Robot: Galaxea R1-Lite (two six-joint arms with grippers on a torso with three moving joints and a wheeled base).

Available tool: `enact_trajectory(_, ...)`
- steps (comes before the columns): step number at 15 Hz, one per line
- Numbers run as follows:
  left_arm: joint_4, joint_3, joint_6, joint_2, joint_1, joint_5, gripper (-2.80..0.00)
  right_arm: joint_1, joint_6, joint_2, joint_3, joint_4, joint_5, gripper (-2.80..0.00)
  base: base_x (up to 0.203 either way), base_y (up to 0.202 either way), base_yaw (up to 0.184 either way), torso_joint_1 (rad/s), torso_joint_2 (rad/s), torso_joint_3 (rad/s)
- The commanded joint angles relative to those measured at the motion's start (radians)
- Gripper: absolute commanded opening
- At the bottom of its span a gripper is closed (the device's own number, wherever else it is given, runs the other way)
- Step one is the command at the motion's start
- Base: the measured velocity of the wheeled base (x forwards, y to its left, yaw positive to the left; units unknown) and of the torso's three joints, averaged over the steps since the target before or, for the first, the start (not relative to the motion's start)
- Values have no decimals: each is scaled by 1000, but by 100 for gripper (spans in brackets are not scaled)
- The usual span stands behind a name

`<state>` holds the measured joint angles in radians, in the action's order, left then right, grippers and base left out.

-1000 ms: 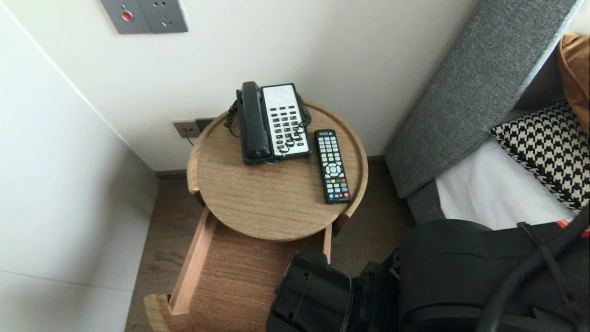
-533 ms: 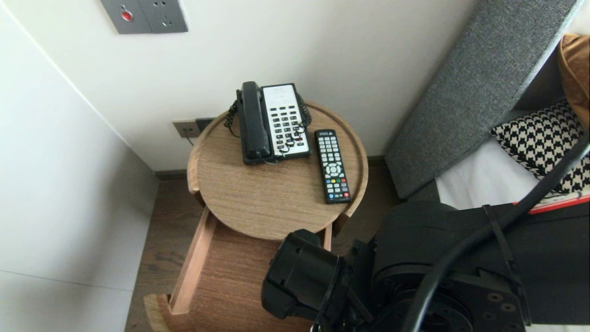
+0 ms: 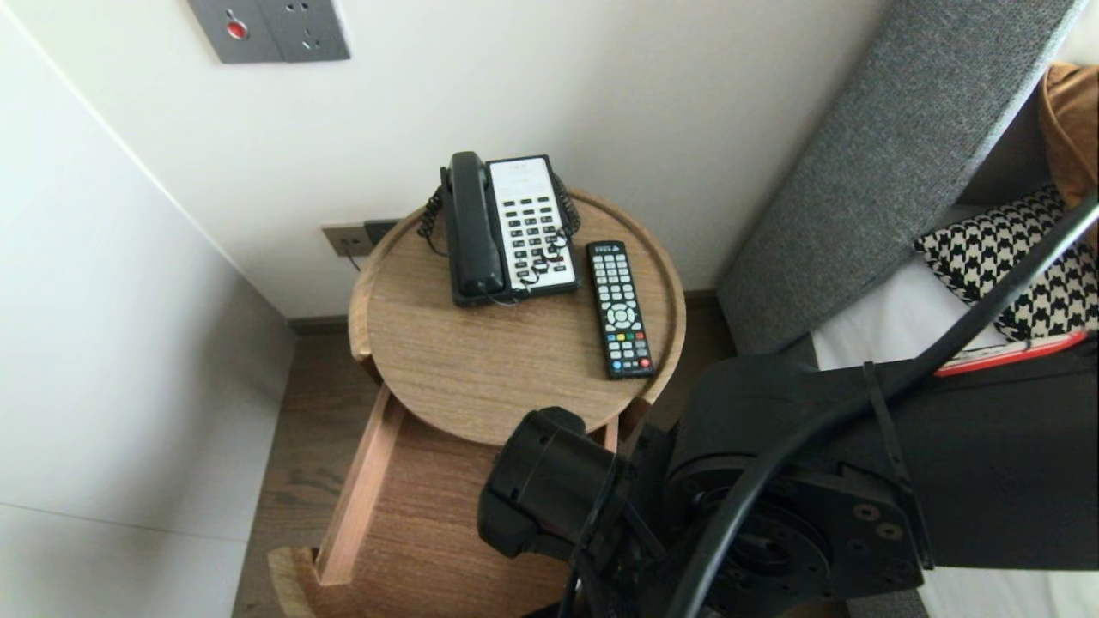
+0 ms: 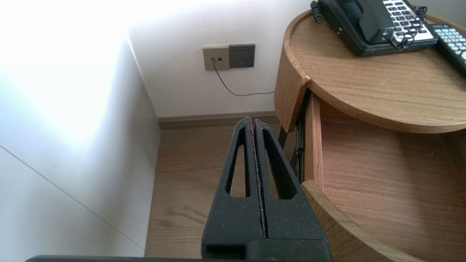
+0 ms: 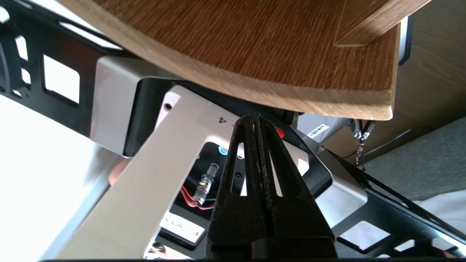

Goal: Close the nightstand drawer

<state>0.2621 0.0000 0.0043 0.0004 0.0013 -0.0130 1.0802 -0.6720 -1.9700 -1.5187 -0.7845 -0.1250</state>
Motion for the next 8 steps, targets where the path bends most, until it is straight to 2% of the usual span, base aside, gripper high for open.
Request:
enact_trajectory(1,2,40,0,-3,0,-1,-280,-6,-10,-5,-6,-4,-1,-280,0,0,0,0,0,0)
enact_trajectory(5,2,40,0,-3,0,-1,-280,-29,-55,-42,-55,-4,1,-280,0,0,0,0,0,0)
enact_trajectory(8,2,40,0,-3,0,-1,-280,-25,-57,-47,-74,-6,4,-280,0,0,0,0,0,0)
